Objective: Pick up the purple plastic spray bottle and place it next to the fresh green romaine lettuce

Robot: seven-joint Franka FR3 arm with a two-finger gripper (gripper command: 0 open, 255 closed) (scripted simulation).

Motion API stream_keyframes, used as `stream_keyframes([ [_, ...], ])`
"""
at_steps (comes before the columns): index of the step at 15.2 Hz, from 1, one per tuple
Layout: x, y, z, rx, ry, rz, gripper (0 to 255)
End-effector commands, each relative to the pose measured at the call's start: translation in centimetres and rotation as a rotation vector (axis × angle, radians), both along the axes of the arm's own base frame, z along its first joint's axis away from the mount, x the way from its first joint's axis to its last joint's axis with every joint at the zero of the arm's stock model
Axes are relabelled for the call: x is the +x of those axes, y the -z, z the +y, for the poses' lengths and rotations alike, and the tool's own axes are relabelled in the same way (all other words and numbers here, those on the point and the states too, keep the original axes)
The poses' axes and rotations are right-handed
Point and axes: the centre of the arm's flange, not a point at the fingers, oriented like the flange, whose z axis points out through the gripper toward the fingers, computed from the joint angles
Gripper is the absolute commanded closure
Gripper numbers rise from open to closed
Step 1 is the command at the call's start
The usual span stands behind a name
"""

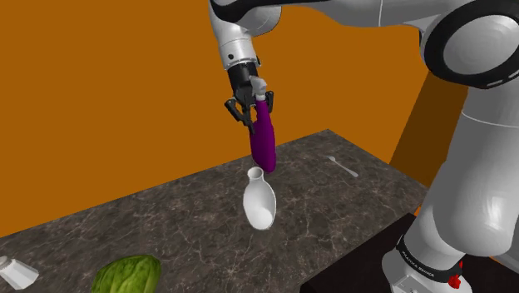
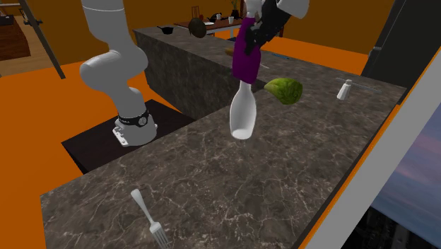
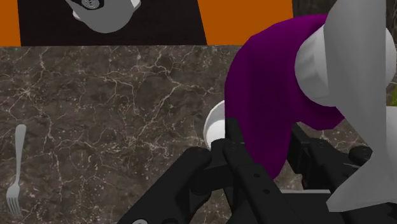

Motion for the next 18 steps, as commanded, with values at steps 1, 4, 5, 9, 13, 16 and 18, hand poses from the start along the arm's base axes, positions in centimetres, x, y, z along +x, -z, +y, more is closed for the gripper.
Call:
stream_keyframes([
  [1,-1.1,-0.4,2.4,-0.001,0.001,0.001,255],
  [4,-2.7,-1.2,6.0,-0.001,0.001,0.001,255],
  [5,-3.2,-1.4,7.2,-0.001,0.001,0.001,255],
  [9,-5.2,-2.3,12.0,-0.001,0.001,0.001,255],
  [13,-7.3,-3.3,16.7,-0.001,0.001,0.001,255],
  [16,-8.8,-4.0,20.3,-0.001,0.001,0.001,255],
  [18,-9.8,-4.4,22.7,-0.001,0.001,0.001,255],
])
